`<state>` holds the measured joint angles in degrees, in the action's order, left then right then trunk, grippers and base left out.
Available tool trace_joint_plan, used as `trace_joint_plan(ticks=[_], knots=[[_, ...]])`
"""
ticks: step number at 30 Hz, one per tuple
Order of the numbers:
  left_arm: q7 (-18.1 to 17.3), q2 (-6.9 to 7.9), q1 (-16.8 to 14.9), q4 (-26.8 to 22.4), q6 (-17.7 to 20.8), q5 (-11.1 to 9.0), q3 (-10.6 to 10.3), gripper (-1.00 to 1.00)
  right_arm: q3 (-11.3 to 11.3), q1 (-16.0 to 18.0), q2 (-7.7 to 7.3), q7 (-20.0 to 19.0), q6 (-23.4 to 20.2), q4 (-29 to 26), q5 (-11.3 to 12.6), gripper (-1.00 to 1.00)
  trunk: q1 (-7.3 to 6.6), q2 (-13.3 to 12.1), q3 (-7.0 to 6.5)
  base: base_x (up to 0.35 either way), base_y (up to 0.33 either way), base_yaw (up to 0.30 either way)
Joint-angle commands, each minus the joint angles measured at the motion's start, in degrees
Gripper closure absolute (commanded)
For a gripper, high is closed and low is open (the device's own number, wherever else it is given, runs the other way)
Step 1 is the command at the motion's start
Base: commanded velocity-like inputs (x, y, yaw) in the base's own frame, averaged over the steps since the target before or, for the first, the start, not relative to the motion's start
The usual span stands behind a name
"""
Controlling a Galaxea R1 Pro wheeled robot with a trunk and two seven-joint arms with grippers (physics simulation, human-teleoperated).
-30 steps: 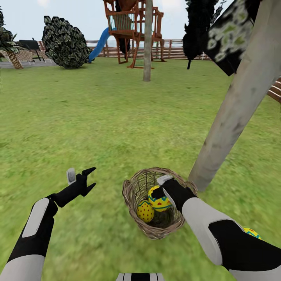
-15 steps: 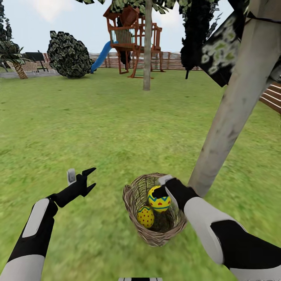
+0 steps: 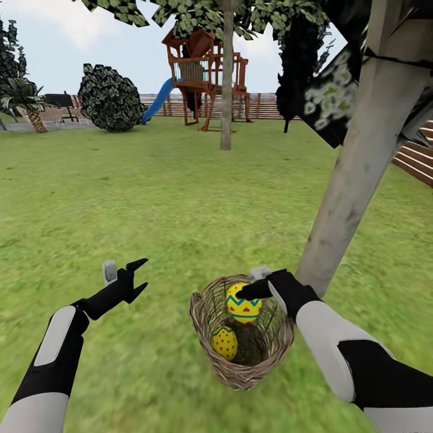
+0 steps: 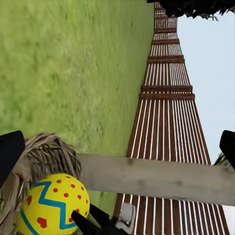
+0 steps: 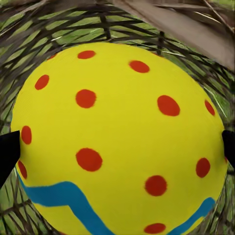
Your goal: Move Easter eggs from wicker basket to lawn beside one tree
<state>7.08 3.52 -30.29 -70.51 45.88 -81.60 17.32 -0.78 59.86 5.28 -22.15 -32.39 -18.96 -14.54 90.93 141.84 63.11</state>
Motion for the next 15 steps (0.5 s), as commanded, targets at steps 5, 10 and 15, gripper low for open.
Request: trace_joint_plan(ticks=[5, 10, 15], knots=[[0.6, 0.00, 0.0, 0.0, 0.3, -0.6, 0.1, -1.00, 0.7, 0.0, -0.80, -2.6, -3.0, -2.6, -0.4, 1.00, -1.11, -2.0, -0.85, 0.000, 0.000, 0.000], [0.6, -0.07, 0.0, 0.1, 0.2, -0.5, 0.1, -1.00, 1.6, 0.0, -5.76, -19.0, -7.1, -5.1, -0.3, 1.00, -2.21, -4.0, -1.75, 0.000, 0.000, 0.000], [0.6, -0.09, 0.0, 0.1, 0.2, -0.5, 0.1, -1.00, 1.6, 0.0, -8.06, -27.9, -7.8, -5.9, -0.3, 1.00, -3.31, -6.0, -2.64, -0.054, 0.000, 0.000]])
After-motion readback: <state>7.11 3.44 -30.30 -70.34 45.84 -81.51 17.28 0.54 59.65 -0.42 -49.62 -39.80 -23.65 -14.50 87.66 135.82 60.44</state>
